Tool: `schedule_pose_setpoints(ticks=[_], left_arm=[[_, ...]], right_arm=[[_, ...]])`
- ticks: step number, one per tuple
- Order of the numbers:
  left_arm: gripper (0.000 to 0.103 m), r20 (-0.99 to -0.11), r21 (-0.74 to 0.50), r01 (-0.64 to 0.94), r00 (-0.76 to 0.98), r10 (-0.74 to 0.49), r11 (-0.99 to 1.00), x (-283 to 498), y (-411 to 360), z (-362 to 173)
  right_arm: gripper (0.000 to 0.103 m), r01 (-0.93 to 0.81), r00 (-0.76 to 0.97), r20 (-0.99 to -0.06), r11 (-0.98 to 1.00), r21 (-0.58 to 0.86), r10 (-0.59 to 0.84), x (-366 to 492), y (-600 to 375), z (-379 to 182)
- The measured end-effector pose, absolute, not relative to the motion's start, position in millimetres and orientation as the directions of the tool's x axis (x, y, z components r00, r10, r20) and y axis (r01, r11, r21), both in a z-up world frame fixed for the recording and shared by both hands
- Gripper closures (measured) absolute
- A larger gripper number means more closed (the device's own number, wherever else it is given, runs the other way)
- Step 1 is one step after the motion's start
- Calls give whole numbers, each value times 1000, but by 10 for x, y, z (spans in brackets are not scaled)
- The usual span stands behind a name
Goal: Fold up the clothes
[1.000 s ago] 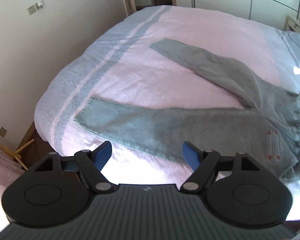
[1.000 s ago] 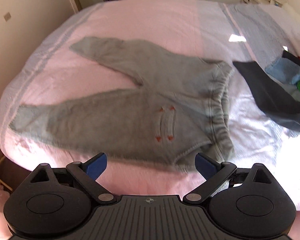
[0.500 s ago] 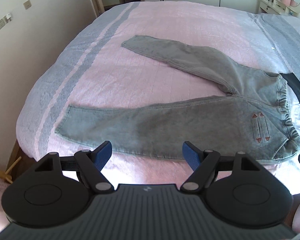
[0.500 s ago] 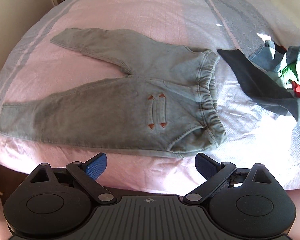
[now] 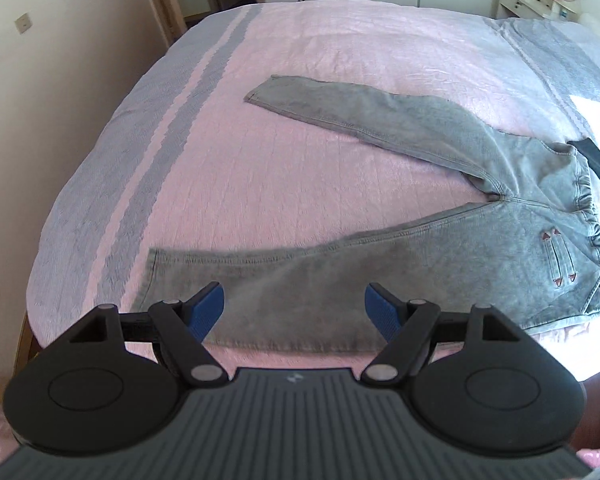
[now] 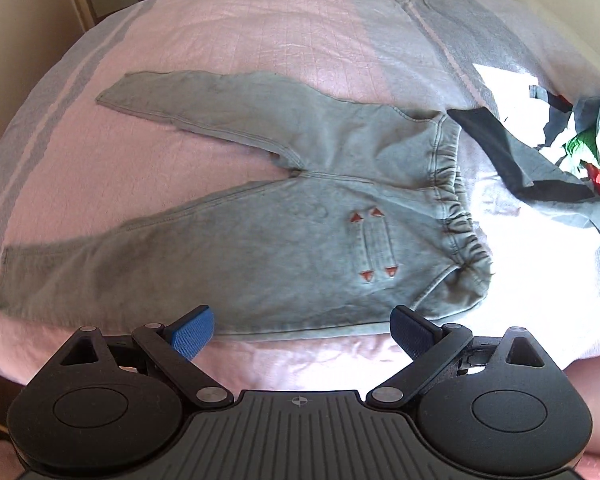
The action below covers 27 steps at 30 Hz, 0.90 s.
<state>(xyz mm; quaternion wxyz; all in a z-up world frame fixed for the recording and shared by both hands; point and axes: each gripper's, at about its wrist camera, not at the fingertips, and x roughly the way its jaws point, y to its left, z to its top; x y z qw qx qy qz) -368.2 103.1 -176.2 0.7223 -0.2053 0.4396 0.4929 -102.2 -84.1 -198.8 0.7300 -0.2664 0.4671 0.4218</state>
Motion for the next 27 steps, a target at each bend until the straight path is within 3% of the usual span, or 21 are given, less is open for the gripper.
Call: schedule_pose_setpoints(ticks=[15,27], left_arm=[[28,-871,115,-778,219,439,617,-3564,1437,-1860],[28,-867,153,-820,156,473,551,-3427,1540,-1875]], right_arm=[[6,-775,249,-934,631,-34,256,-1436,-743,-2082],[6,-806,212,-939,592,-10,272,-1162,-477,-2174]])
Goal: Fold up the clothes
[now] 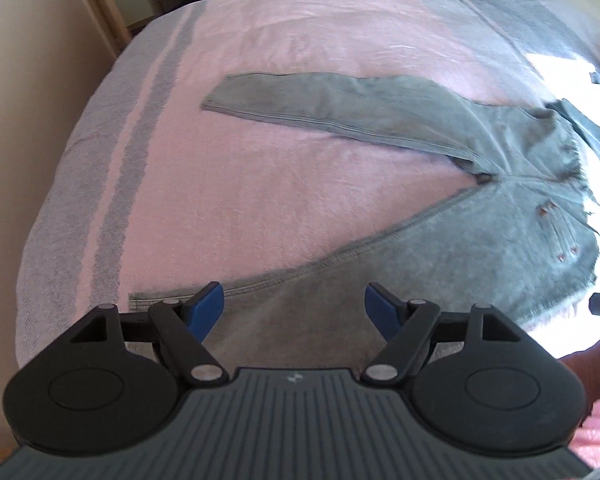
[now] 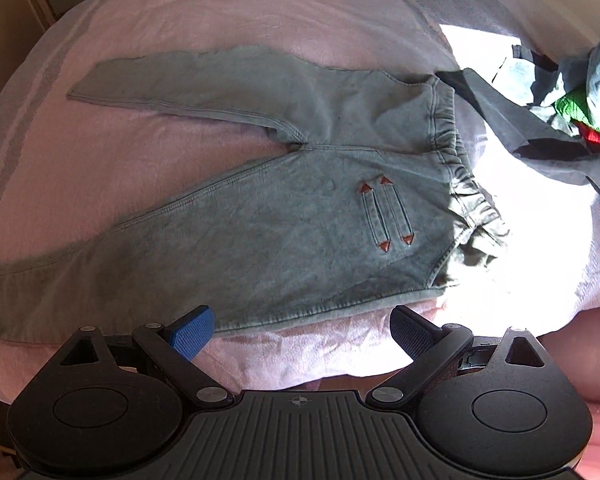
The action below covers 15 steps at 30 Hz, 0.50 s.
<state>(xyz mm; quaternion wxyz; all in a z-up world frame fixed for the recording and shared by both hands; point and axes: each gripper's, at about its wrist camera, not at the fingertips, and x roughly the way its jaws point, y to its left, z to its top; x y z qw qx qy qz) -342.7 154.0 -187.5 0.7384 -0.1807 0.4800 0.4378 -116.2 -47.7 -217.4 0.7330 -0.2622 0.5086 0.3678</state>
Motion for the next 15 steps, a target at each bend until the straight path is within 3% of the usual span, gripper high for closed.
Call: schedule_pose_setpoints(ticks=[15], left_arm=[[28,-861,131,-861,146,486,491,-2531,1647,-1908]], right_arm=[[6,-856,174,-943,517,-2,285,-46,-157,-2334]])
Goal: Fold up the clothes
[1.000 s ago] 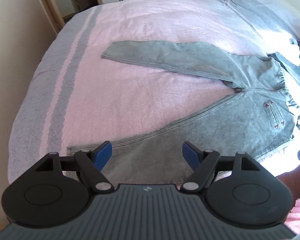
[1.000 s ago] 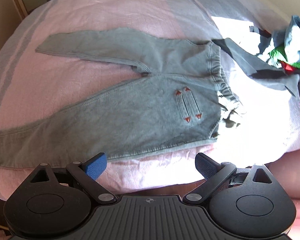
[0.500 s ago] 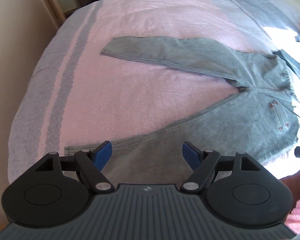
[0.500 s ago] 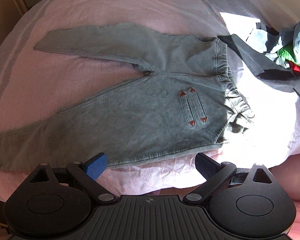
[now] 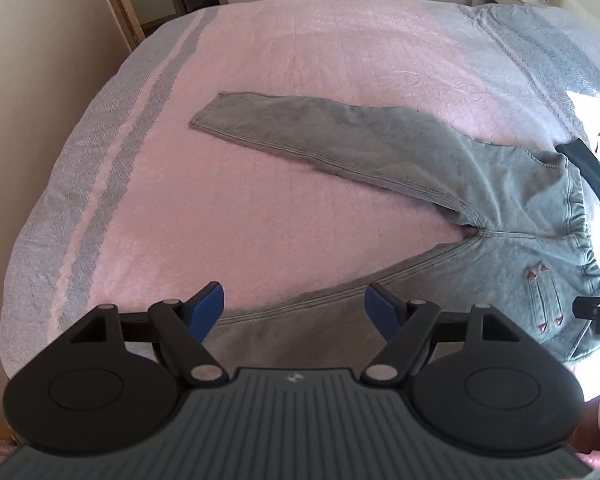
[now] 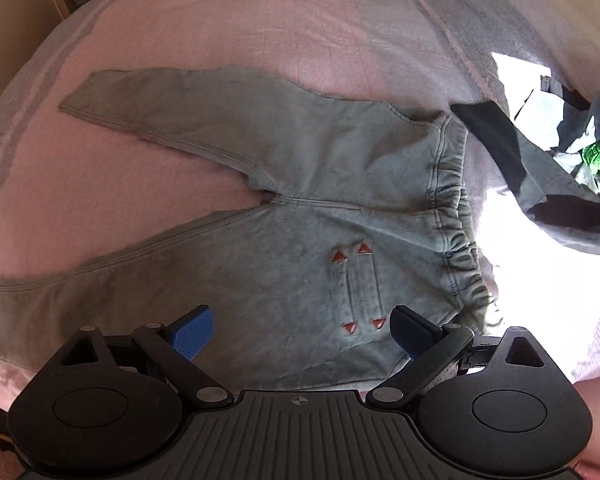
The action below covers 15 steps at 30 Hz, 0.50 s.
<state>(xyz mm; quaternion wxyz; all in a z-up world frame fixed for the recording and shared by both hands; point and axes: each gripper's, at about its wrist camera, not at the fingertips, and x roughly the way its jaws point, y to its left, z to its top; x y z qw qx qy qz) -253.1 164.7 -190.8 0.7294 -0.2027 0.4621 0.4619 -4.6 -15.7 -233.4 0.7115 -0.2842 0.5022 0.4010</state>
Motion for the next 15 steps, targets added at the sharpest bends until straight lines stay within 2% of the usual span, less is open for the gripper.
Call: schedule_pose_setpoints(ticks=[15], left_arm=[[29,-914,211,-827,22,406,521,-2146,2027,-2356]], right_arm=[[6,-755,95,-976,653,58,196,894,-495,-2868]])
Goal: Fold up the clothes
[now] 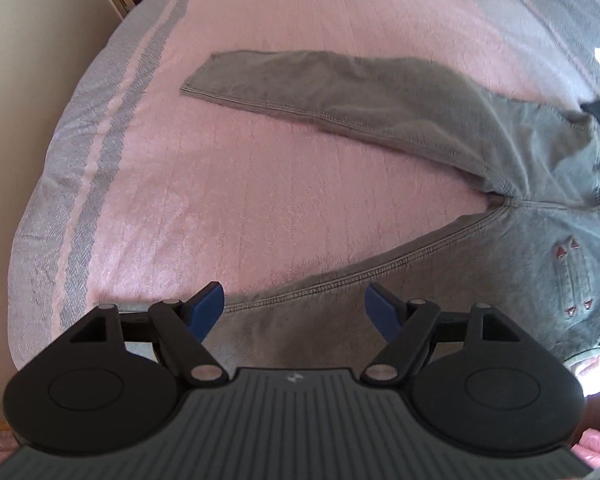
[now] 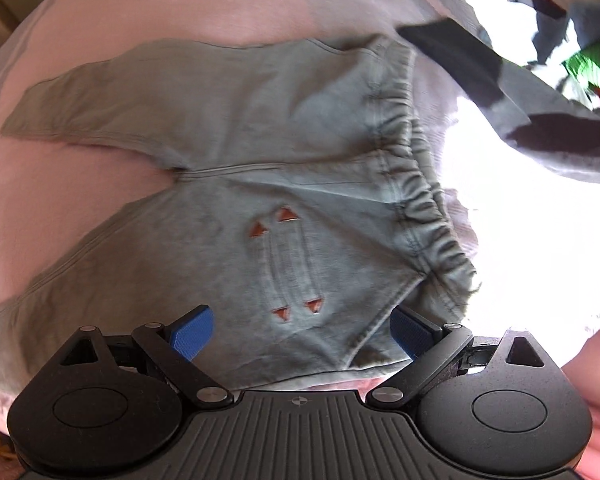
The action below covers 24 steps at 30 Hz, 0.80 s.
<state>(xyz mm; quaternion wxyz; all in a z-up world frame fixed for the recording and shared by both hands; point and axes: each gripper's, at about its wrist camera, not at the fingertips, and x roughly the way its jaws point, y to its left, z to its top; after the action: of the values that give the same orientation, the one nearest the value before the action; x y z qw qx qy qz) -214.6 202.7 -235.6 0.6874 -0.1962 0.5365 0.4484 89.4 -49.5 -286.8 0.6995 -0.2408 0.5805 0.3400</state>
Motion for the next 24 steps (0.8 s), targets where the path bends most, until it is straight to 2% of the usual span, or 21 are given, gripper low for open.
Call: schedule_pose_setpoints(ticks=[20,24], left_arm=[[29,-921,163,-783,97,377,601,-1365,2812,-2526],[29,-918,147,-765,131,375,627,-1290,3030,-2651]], right_arm=[[6,-759,128,-968,650,44,215,1295,303,-2990],[6,-766,142,-952,640,68,272,1459,468,-3033]])
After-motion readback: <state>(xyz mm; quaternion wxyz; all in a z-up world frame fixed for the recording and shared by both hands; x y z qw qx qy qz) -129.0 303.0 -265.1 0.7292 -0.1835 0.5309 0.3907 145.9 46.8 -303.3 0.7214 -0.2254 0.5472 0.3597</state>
